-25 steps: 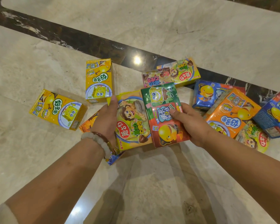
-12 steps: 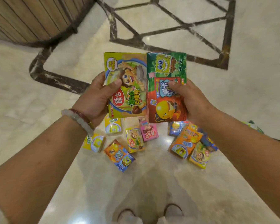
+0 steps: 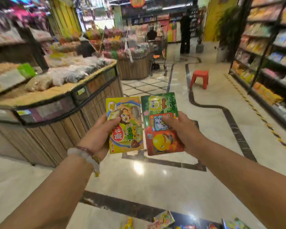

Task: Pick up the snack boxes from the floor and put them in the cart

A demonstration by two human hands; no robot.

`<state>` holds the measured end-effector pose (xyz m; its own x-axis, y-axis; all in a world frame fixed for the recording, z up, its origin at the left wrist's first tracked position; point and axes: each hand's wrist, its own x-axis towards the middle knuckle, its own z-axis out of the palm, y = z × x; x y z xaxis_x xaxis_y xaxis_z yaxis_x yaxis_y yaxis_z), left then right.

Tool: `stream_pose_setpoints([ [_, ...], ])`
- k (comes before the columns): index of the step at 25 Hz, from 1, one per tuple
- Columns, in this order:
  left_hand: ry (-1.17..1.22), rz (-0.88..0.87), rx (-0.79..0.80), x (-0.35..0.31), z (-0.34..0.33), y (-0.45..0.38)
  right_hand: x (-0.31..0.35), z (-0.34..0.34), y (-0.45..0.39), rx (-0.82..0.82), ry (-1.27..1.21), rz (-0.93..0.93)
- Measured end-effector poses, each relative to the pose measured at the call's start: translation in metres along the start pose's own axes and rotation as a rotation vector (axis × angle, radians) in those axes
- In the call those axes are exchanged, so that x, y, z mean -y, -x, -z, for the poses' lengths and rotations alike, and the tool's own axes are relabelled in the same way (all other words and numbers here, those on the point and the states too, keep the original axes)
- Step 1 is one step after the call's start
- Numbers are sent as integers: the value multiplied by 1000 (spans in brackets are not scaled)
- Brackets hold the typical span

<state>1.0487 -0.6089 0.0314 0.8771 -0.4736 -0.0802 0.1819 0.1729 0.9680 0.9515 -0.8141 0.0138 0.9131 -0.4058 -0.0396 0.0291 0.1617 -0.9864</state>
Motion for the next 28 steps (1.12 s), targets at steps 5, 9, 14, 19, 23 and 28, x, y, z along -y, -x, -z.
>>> stream_pose_setpoints([
  [5,37,-147,119,-128,-62,27,158,19,42,-89,36,250],
  [9,54,-187,198,-183,-120,53,230,52,88,-174,93,364],
  [14,90,-178,302,-213,-181,80,267,85,148,-319,138,419],
  [19,42,-104,499,-215,-217,107,276,100,215,-543,160,448],
  [23,5,-67,706,-208,-238,131,272,96,280,-736,173,488],
  [28,-16,42,957,-179,-274,170,251,90,373,-1005,199,490],
])
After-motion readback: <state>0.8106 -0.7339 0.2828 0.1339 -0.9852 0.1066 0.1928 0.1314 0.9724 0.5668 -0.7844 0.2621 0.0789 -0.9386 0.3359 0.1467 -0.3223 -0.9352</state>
